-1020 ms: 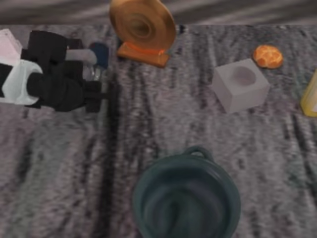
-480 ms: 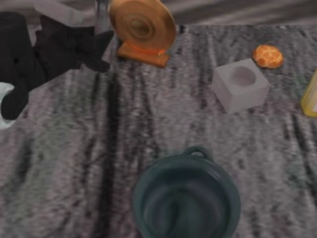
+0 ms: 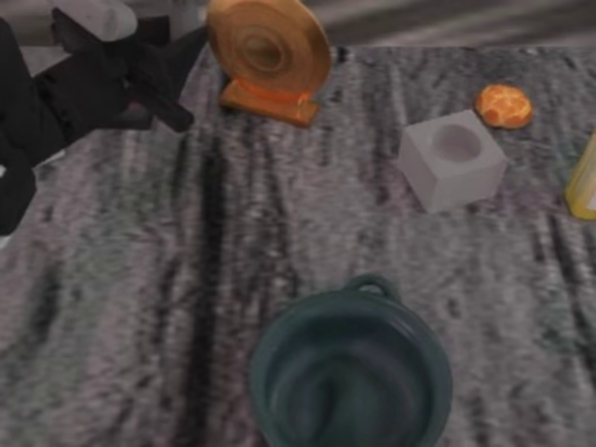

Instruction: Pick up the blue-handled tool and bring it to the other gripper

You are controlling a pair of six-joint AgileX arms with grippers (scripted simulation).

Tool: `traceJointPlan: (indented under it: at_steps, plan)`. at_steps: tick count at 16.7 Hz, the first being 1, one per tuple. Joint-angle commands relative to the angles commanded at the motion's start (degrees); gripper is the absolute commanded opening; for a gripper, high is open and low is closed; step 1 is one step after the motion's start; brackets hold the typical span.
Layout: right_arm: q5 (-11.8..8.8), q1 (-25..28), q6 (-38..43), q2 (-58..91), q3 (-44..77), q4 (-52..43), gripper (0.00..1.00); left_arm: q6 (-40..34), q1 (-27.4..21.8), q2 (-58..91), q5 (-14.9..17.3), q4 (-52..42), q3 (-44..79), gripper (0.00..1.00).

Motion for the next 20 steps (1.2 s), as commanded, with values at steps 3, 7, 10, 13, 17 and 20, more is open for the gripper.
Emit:
traceJointPlan:
  at_steps: [3, 7, 10, 13, 17, 20]
  plan:
    - [0.0, 0.0, 0.0, 0.0, 0.0, 0.0, 1.0, 0.0, -1.2, 0.2, -1.0, 0.3, 0.1, 0.0]
    - [0.0, 0.0, 0.0, 0.0, 0.0, 0.0, 1.0, -0.5, -9.2, 0.1, -9.0, 3.8, -1.2, 0.0]
    - [0.0, 0.0, 0.0, 0.0, 0.0, 0.0, 1.0, -1.1, -17.6, -0.3, -18.3, 7.1, -2.9, 0.0]
    - [0.0, 0.0, 0.0, 0.0, 0.0, 0.0, 1.0, -1.5, -24.3, -1.1, -25.3, 9.8, -4.2, 0.0]
    - [0.0, 0.0, 0.0, 0.0, 0.0, 0.0, 1.0, -1.6, -26.0, -1.6, -27.0, 10.6, -4.6, 0.0]
    - [0.0, 0.0, 0.0, 0.0, 0.0, 0.0, 1.0, -1.6, -25.9, -1.3, -26.8, 10.5, -4.4, 0.0]
